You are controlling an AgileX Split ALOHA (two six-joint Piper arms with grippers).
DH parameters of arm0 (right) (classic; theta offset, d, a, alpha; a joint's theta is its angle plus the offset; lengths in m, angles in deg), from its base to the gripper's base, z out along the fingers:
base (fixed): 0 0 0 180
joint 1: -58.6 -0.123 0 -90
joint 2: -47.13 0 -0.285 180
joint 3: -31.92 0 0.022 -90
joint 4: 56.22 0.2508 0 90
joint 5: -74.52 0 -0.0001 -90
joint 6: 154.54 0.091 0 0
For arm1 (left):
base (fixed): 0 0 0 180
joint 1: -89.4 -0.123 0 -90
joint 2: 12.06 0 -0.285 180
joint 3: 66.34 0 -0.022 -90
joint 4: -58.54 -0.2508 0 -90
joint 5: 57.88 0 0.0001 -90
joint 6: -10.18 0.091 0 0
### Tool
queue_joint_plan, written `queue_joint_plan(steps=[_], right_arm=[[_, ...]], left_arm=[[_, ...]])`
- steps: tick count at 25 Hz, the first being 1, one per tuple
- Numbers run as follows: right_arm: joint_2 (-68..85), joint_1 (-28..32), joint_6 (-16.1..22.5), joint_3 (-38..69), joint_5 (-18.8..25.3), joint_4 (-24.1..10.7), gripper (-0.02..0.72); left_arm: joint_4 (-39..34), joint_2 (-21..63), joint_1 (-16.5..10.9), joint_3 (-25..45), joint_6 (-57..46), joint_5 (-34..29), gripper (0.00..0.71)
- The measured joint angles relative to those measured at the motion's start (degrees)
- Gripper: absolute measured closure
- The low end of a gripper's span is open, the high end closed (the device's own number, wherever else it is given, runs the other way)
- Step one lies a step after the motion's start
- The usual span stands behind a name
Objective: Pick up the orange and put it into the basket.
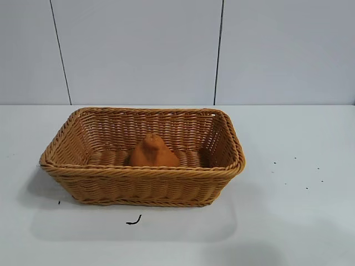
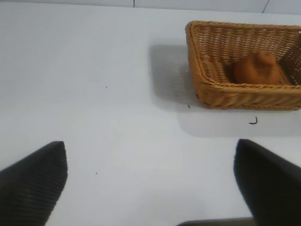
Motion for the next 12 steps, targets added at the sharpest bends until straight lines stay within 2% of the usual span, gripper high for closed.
queue_joint_plan(steps=[12], right_arm=[[21.5, 0.0, -0.27, 0.62, -0.32, 0.57, 0.008]], left_arm=[[0.0, 0.0, 0.0, 0.0, 0.0, 0.0, 0.018]])
